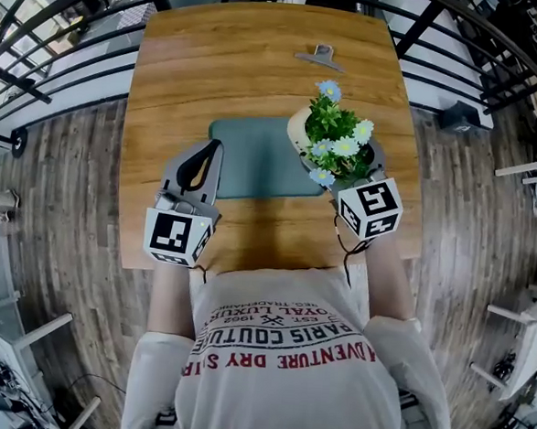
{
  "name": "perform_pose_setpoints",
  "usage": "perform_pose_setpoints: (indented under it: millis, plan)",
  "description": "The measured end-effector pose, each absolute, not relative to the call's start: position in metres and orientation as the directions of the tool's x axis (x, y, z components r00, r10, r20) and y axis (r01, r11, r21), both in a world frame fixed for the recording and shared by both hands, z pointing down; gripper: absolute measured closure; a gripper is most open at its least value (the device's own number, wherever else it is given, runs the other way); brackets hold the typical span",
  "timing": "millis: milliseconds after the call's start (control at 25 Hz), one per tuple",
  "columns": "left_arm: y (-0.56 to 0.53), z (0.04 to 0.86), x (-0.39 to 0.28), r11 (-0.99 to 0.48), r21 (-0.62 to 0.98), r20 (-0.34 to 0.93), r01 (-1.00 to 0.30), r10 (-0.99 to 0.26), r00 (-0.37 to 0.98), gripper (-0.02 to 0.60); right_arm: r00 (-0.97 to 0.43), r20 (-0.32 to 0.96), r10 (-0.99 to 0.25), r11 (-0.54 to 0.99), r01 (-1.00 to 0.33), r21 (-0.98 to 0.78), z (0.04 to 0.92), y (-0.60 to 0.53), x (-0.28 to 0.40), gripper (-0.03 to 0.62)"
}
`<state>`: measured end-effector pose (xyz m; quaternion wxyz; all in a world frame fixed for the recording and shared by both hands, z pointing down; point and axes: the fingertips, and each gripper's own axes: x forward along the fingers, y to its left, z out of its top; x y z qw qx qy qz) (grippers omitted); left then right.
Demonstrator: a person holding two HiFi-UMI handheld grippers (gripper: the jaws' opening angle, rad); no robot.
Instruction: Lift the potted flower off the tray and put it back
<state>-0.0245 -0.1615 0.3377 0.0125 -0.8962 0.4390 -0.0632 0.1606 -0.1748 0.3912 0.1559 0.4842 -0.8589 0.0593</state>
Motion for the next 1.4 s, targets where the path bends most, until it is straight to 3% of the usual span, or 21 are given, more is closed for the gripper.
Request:
perform_pose_setpoints:
  millis: [280,680,960,1400]
  plan:
    - [-0.165,0.355,-0.016,-0.599,-0.029,0.123,-0.8,-0.796,0.592,0.569,-0.578,0.367,-0.728,0.628,-0.778,0.021,0.434,-0.191,0.141,0.115]
    - [-0.171,0.4,-0.029,-0.518,0.038,0.224,-0.854,-0.829,0.513,0.569,-0.723,0.493,-0.484,0.824,-0.566,-0.021,0.523,-0.202,0.087,0.115]
    - [-0.158,0.443,-0.052,-0.434,0.082,0.313,-0.897,-0.844,0.436,0.569,-0.769,0.551,-0.323,0.9,-0.43,-0.073,0.571,-0.188,0.051,0.115]
    - [-0.16,0.476,-0.055,-0.373,0.108,0.364,-0.921,-0.847,0.386,0.569,-0.802,0.569,-0.181,0.965,-0.258,-0.055,0.6,-0.188,0.041,0.115]
